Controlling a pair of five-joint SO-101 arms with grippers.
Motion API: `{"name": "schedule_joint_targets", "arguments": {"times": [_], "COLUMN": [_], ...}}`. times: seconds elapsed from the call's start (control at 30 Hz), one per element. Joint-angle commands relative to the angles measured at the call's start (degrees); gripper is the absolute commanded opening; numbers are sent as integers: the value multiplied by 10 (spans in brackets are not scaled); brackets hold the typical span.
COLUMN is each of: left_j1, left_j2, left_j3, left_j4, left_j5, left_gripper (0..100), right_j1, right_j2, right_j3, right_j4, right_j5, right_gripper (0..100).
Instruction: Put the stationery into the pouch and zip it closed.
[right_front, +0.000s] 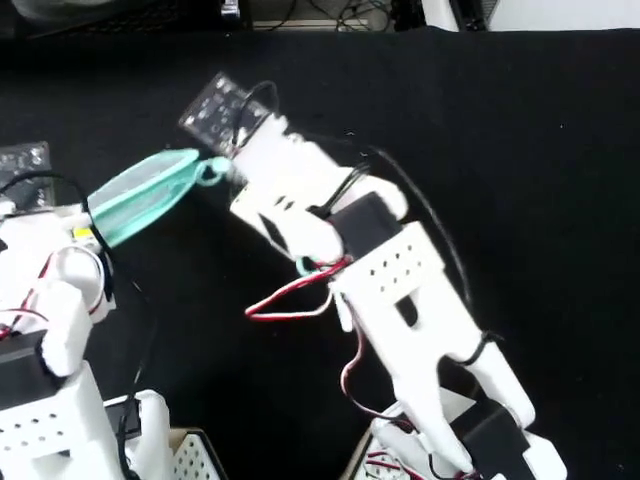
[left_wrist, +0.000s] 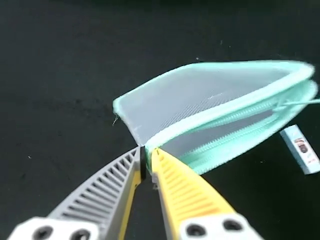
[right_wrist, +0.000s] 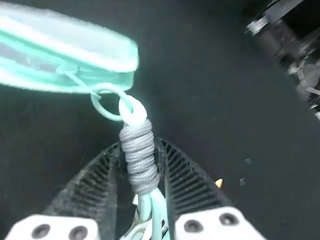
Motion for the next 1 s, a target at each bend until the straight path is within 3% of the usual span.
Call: {"name": "schedule_joint_targets", "arguments": {"times": [0.0, 0.2, 0.4, 0.53, 0.8, 0.97], "left_j1": [-11, -12, -15, -15, -9, 88], "left_j2": [20, 179, 289, 282, 185, 112], "left_j3": [-103, -253, -320, -301, -290, -263], "left_j4": [33, 133, 158, 157, 157, 157], "left_j5": [15, 17, 14, 17, 47, 73], "left_gripper": [51, 51, 84, 165, 173, 274], "right_j1": [25, 23, 22, 23, -25, -28], "right_j2": [-22, -22, -21, -20, -21, -18], "right_j3": [-80, -131, -112, -113, -113, -114], "right_j4": [30, 106, 100, 99, 102, 100], "right_j5": [-5, 15, 15, 15, 15, 19], "right_gripper": [11, 11, 11, 11, 11, 11]}}
